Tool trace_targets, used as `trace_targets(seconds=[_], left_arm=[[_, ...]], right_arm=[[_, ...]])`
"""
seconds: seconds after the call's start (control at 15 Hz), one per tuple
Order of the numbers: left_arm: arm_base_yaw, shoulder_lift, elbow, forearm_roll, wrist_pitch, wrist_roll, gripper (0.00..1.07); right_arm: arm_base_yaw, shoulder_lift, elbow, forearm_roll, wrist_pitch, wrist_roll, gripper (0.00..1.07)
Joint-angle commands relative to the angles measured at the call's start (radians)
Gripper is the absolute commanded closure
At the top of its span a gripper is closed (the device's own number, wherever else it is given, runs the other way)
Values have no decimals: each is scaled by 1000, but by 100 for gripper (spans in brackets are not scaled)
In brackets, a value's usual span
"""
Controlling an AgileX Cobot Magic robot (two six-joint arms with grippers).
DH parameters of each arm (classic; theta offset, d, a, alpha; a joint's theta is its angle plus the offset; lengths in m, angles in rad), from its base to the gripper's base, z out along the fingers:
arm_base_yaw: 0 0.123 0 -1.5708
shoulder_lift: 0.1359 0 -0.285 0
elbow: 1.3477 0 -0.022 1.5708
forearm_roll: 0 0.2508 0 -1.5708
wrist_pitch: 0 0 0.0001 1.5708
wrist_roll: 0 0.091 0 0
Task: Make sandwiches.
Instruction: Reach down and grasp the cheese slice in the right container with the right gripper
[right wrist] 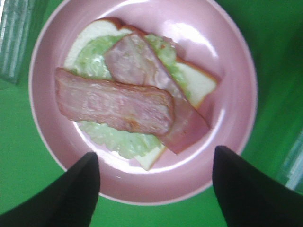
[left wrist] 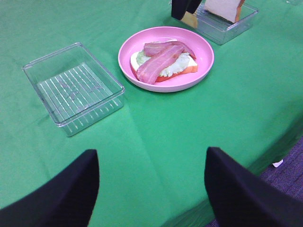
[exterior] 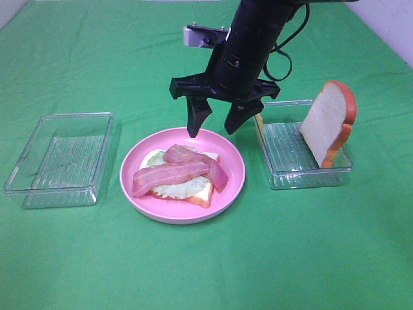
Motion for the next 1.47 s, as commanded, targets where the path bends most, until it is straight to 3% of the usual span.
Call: trace_targets(seconds=[0.07,0.27,0.53,0.93,1.13,1.33,1.47], left_arm=[[-2,-24,2,-3,-12,-1,45],[-2,-24,2,-3,-12,-1,45],[-2,-22,2,-3,-12,-1,45],[-2,-22,2,-4,-12,-3,45],[-2,-21,2,-4,-12,-6,45],[-2,-21,2,-4,-12,-6,45],[-2,-21,2,-4,-12,-6,45]], right_arm=[[-3,-13,-55,-120,92,84,43],[-5,-1,-169,-209,165,107,44],[-78,103,-339,-211,248,131,48],[-142,207,-364,-166,223,90,48],[-143,233,-364,-207,215,90,50],[-143,266,-364,-214,216,90,58],[-143,269,-364,-224,216,86,75]])
